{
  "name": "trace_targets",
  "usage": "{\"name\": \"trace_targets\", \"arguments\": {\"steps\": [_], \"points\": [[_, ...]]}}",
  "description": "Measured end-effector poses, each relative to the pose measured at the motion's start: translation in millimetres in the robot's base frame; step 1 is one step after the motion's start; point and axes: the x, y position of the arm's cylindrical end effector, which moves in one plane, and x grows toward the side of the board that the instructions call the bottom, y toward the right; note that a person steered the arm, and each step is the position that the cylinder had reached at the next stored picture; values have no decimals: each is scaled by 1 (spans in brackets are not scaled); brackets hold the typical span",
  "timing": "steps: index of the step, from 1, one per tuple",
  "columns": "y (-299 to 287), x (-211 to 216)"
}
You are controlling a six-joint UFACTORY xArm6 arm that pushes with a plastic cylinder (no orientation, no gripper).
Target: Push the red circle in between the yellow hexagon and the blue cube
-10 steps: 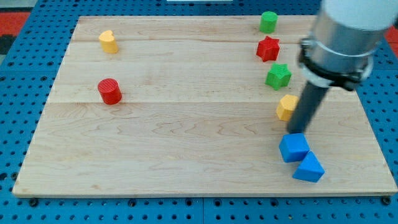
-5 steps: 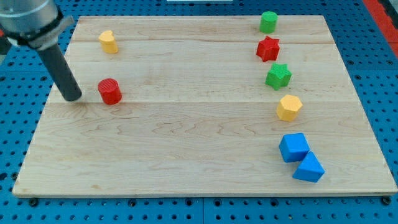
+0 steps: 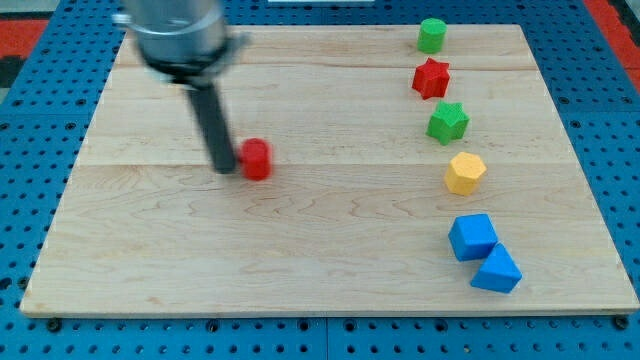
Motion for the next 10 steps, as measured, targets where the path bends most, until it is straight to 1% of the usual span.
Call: {"name": "trace_targets", "arguments": {"steps": [1, 2, 3, 5, 6, 9, 10], "points": [[65, -4], [34, -31], [82, -30], [138, -2], [175, 18], [192, 28], [187, 27]]}}
